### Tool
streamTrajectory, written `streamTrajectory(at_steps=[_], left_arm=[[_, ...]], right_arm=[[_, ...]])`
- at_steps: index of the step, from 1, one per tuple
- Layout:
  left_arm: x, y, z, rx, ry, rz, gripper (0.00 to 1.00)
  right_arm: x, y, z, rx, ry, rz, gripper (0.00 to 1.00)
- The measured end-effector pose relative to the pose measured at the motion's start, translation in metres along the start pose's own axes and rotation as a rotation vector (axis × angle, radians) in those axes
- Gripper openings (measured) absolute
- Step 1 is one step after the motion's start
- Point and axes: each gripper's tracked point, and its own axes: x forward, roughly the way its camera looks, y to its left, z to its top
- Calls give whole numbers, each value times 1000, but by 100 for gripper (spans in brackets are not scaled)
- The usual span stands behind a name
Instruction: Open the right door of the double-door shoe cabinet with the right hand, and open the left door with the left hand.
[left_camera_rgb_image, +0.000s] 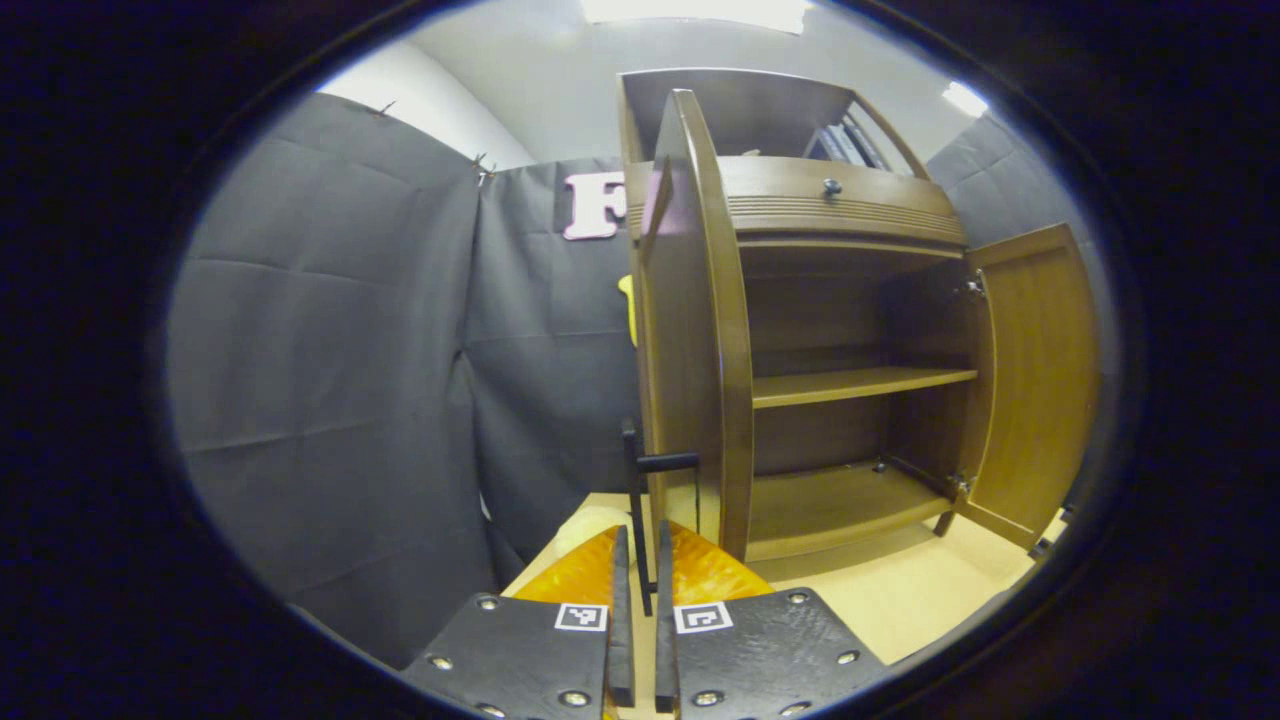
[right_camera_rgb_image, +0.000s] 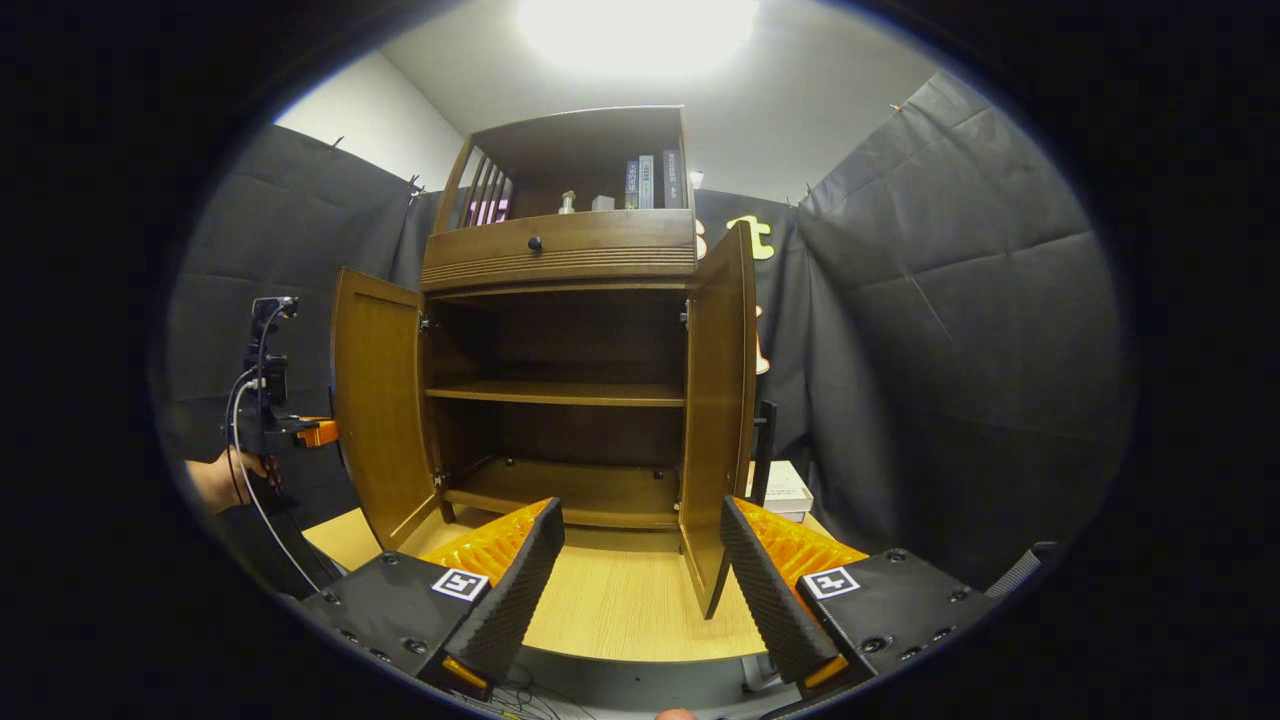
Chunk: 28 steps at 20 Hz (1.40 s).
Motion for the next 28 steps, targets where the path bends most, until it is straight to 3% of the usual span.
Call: streamTrajectory(at_steps=[9,12,14,18,20,21,22,25,26,28], left_arm=[[-25,82,-2,-29,-13,129,10],[-42,88,-3,-28,-14,123,10],[-57,86,9,-30,-35,109,10],[-90,74,24,-25,-64,75,10],[-110,67,33,-26,-86,66,10],[-120,65,38,-26,-95,60,10],[-129,62,40,-21,-105,55,10],[-151,52,49,5,-122,37,10],[-156,48,54,15,-129,32,10],[-166,40,61,28,-146,24,10]], right_arm=[[3,10,2,7,0,24,94],[3,16,5,7,1,25,98],[2,21,11,-2,-9,19,94],[0,31,17,-17,-33,8,98],[-1,36,16,-21,-30,9,94],[-1,37,17,-19,-30,8,98],[-1,39,18,-17,-33,8,94],[-3,39,21,-7,-48,3,100],[-4,39,20,0,-50,3,94],[-5,39,18,13,-52,0,98]])
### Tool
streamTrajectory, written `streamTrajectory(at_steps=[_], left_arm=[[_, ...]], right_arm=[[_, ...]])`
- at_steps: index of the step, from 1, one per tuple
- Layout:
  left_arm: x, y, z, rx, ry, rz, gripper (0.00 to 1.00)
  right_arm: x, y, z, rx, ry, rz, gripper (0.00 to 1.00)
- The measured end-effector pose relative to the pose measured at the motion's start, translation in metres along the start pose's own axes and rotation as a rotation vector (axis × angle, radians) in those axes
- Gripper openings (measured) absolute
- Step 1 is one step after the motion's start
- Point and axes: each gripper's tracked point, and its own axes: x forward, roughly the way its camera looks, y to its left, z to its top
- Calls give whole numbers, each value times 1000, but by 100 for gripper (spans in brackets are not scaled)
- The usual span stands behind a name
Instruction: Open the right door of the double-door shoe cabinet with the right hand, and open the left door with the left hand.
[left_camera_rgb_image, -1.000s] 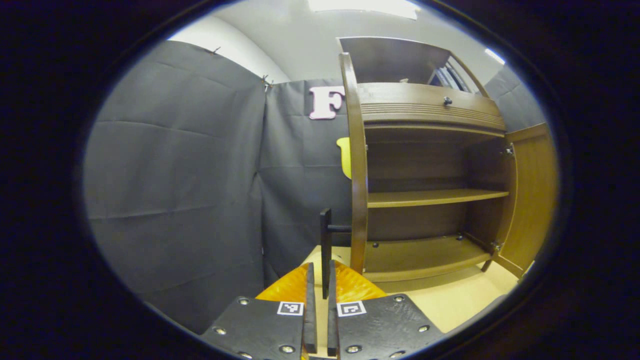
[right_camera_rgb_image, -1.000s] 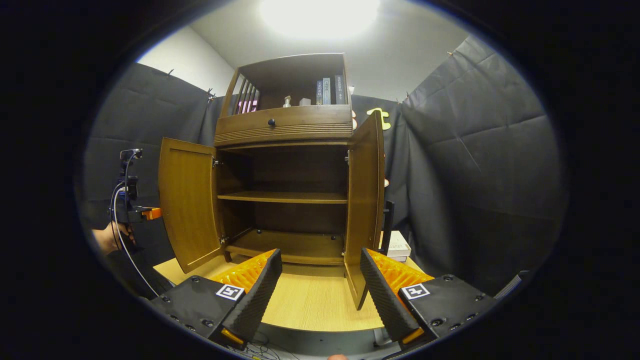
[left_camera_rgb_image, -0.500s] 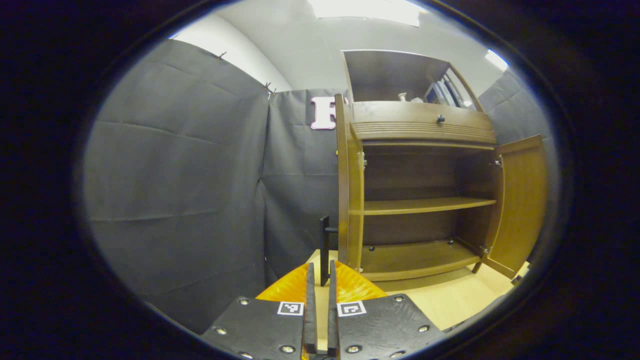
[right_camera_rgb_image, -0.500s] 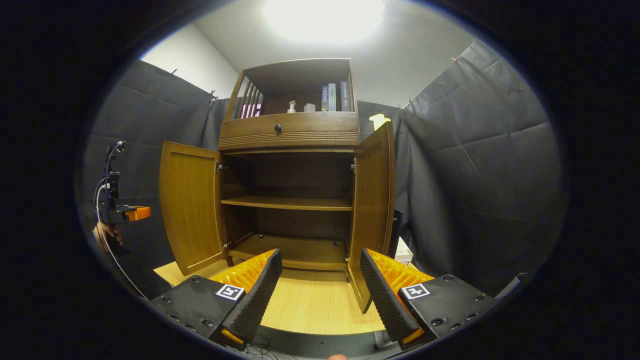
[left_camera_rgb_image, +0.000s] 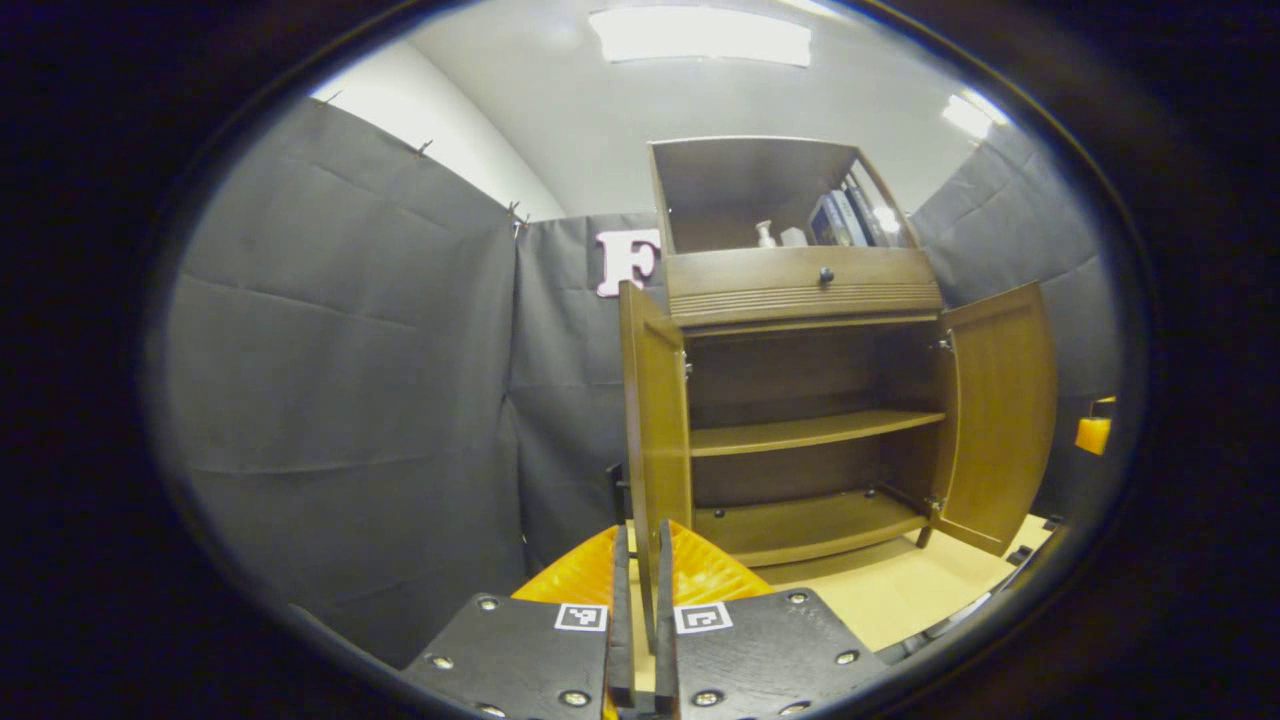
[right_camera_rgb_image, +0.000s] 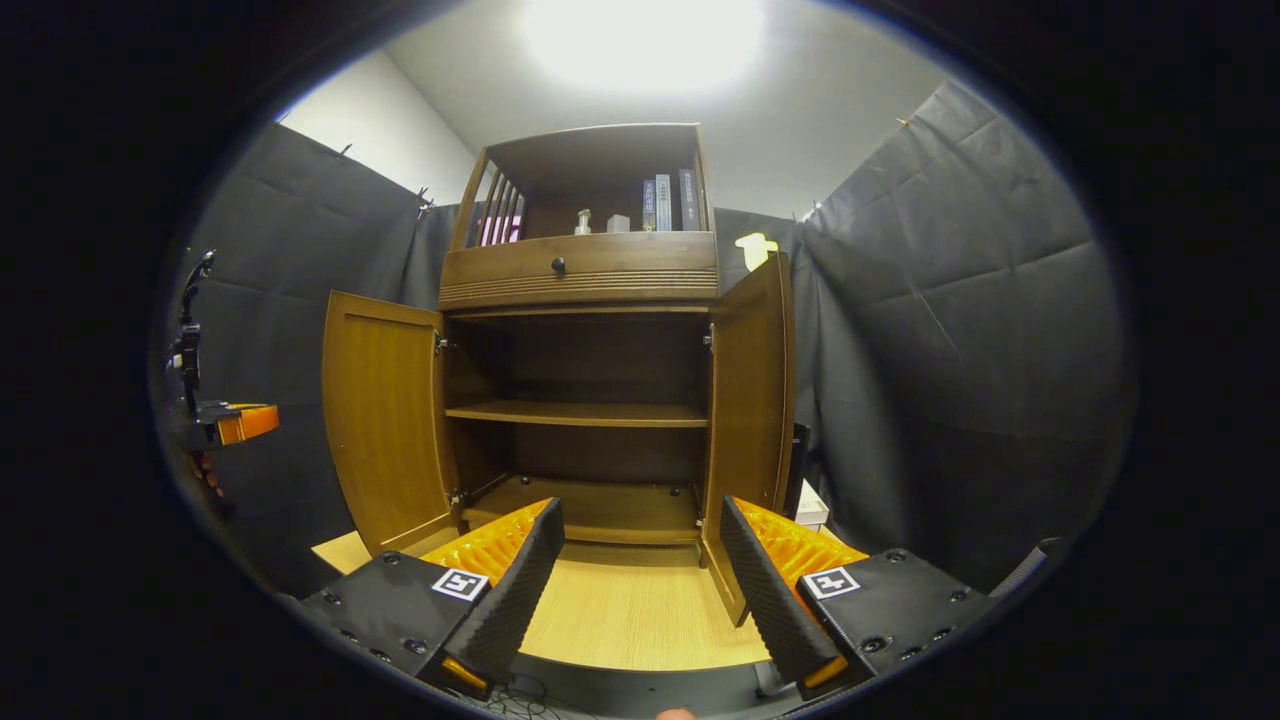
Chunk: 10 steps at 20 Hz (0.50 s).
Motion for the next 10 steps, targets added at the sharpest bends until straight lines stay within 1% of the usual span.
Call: streamTrajectory(at_steps=[1,2,3,4,7,8,9,10], left_arm=[[-3,-5,2,-3,-3,-10,9],[-7,-9,4,-9,-4,-23,10],[-10,-13,6,-13,-3,-31,10],[-11,-18,7,-14,-8,-38,10],[-19,-32,10,-9,-14,-60,10],[-20,-40,9,-12,-14,-75,18],[-21,-41,10,-12,-14,-80,25],[-22,-44,9,-12,-16,-87,25]], right_arm=[[-1,0,0,5,-1,-2,98],[-3,-1,-1,8,-3,-5,98],[-4,-1,0,7,-5,-7,94],[-6,-3,0,3,-8,-10,98],[-9,-4,2,-7,-16,-16,98],[-10,-4,4,-8,-20,-17,94],[-11,-4,3,-8,-22,-19,94],[-13,-4,5,-8,-24,-18,98]])
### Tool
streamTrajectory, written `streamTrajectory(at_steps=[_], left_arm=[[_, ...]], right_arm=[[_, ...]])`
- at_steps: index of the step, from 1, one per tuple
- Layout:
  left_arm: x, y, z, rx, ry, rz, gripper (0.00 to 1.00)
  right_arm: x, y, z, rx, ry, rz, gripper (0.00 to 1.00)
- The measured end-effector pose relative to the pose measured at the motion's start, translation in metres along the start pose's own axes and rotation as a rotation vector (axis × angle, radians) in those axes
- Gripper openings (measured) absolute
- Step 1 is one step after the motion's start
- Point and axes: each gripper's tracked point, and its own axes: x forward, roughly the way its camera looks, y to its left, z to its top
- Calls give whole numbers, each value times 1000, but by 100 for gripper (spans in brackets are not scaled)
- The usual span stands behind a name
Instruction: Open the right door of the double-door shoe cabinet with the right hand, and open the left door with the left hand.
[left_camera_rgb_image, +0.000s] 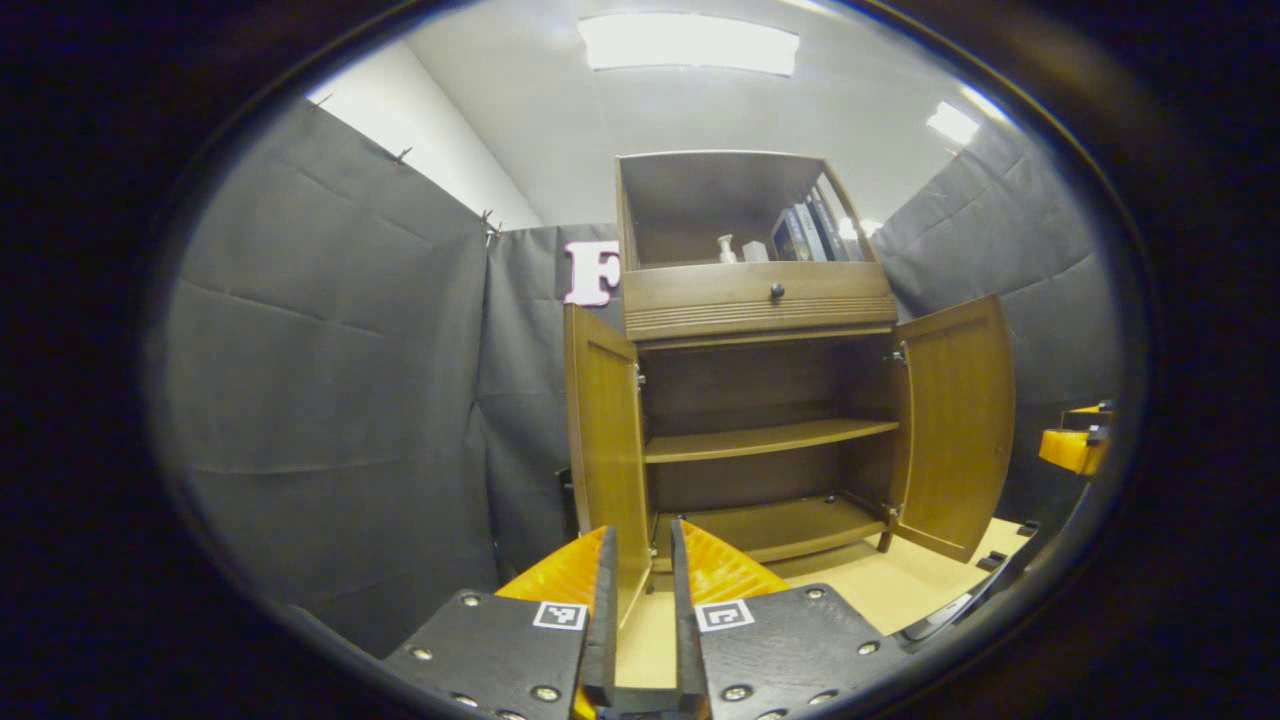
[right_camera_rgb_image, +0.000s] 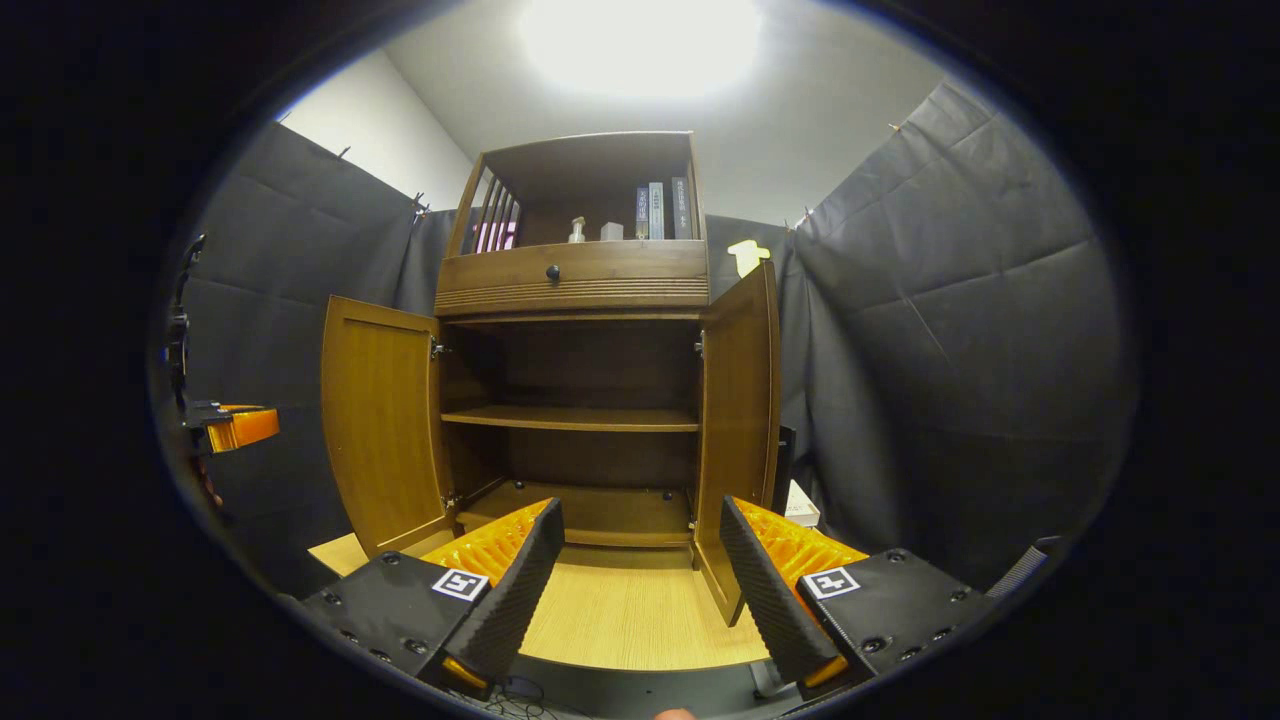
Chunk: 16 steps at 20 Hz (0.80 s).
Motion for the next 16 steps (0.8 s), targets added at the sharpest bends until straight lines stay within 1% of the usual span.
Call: streamTrajectory(at_steps=[3,4,5,7,8,15,16], left_arm=[[-4,-4,4,6,-14,-1,49],[-7,-1,4,12,-18,7,57],[-8,1,5,18,-20,17,65],[-8,1,6,16,-25,22,81],[-8,2,8,11,-31,23,89],[-12,5,19,0,-56,17,89],[-13,4,21,1,-61,16,89]], right_arm=[[-1,1,0,-1,-5,1,98],[-1,1,1,-1,-6,0,94],[-2,0,2,1,-6,-1,98],[-1,0,4,4,-13,-4,98],[-1,0,5,4,-16,-7,94],[-1,-2,5,5,-16,-18,94],[-2,-3,5,6,-16,-20,98]])
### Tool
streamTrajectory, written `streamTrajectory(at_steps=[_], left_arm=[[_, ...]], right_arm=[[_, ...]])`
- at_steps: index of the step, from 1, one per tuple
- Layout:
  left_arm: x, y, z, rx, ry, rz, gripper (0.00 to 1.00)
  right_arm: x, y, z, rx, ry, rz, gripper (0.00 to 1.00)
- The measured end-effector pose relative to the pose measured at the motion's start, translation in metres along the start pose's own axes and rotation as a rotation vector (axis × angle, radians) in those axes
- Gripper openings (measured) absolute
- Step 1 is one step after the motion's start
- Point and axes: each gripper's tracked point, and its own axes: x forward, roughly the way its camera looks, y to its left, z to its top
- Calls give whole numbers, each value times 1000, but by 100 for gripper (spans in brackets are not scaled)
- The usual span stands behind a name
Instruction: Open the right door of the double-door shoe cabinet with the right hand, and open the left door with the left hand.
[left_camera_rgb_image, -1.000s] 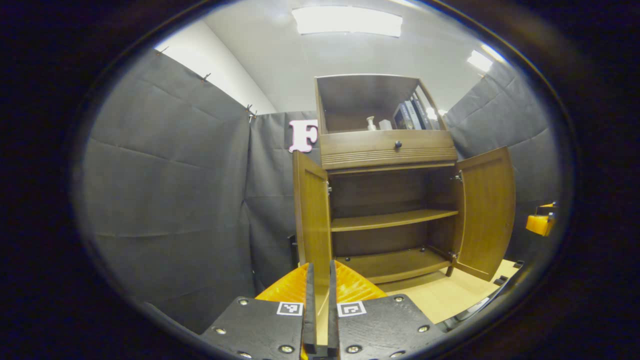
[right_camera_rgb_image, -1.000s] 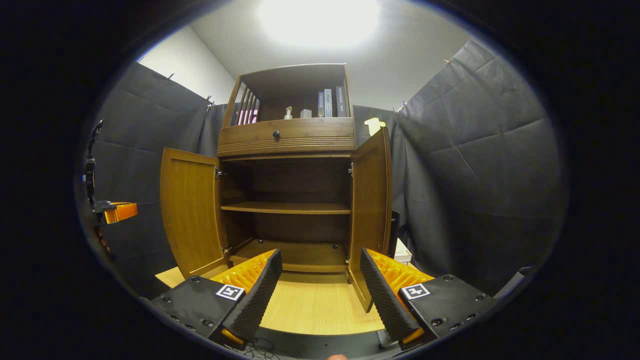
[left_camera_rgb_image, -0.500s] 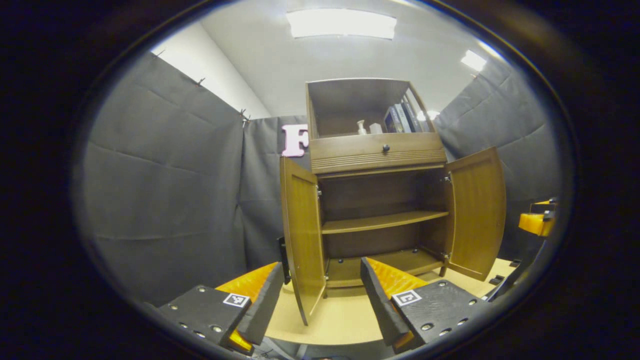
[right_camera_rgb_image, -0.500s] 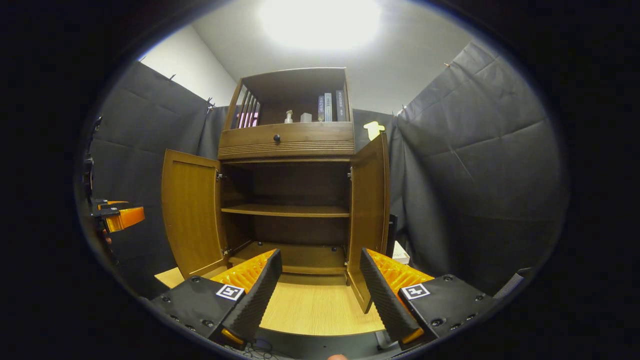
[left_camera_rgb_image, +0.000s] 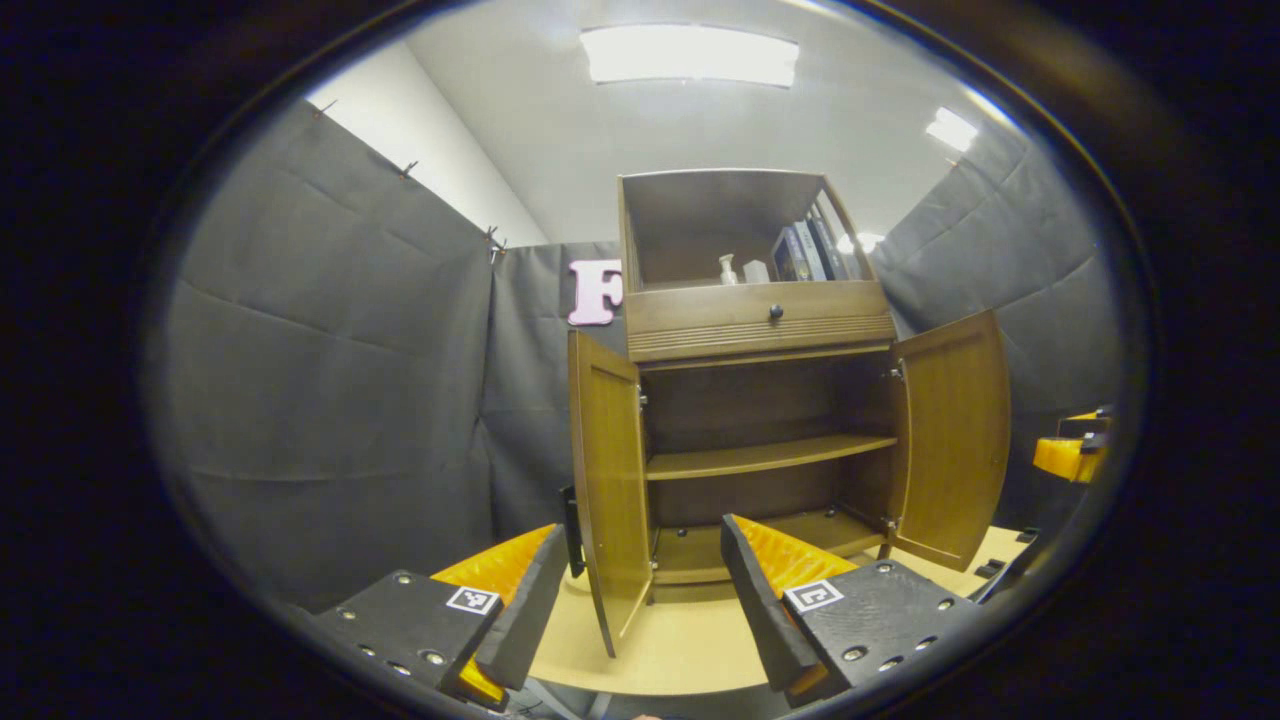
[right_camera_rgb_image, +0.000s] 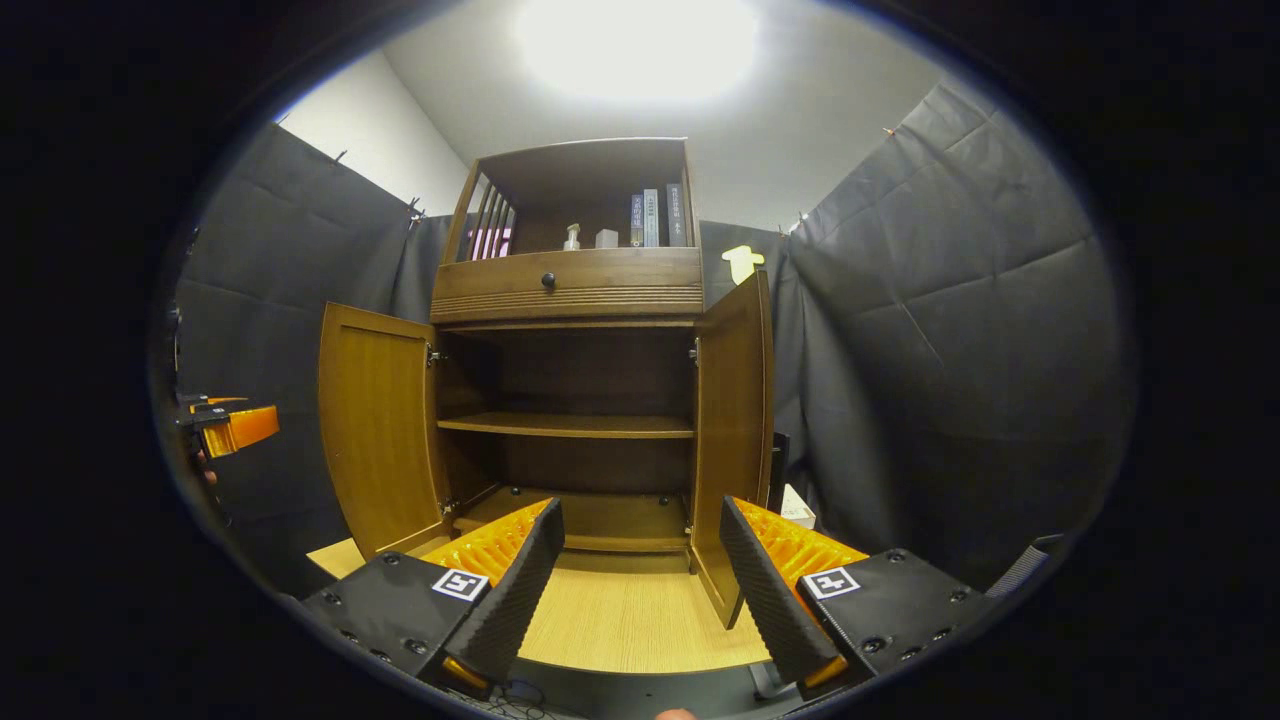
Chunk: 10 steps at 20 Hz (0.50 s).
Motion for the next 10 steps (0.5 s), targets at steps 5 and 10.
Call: streamTrajectory(at_steps=[5,10], left_arm=[[-3,-4,4,-2,-6,-7,89],[-9,-11,12,9,-25,-13,89]], right_arm=[[-1,-4,3,1,-7,-2,94],[-3,-7,7,3,-13,4,94]])
